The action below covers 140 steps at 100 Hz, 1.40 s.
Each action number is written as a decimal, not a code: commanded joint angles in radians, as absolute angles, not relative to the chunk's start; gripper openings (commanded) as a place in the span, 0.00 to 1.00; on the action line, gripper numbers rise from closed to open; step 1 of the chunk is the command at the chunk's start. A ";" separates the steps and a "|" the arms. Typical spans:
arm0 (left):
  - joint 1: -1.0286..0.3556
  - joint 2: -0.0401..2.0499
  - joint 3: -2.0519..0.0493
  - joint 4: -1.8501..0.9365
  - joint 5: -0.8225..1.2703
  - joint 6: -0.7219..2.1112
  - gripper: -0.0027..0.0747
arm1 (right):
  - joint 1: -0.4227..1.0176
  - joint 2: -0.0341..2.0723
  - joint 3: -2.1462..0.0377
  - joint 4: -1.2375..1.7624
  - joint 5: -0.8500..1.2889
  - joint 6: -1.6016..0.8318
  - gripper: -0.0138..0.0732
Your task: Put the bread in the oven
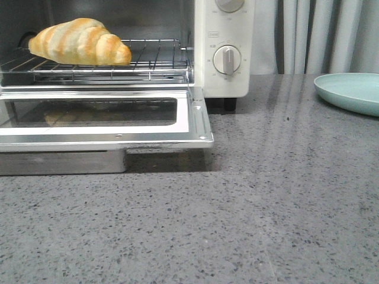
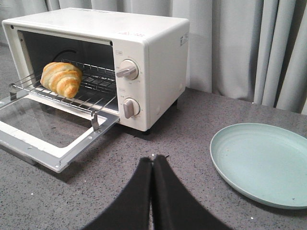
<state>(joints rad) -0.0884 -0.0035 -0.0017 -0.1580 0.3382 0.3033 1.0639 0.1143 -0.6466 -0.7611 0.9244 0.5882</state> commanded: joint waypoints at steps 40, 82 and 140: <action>-0.087 -0.034 0.023 -0.174 0.279 0.290 0.01 | 1.059 0.131 -0.665 -0.803 0.856 0.586 0.10; -0.087 -0.034 0.023 -0.174 0.279 0.290 0.01 | 1.059 0.131 -0.665 -0.803 0.868 0.586 0.10; -0.087 -0.034 0.023 -0.174 0.279 0.290 0.01 | 0.980 0.168 -0.516 -0.950 0.875 0.586 0.10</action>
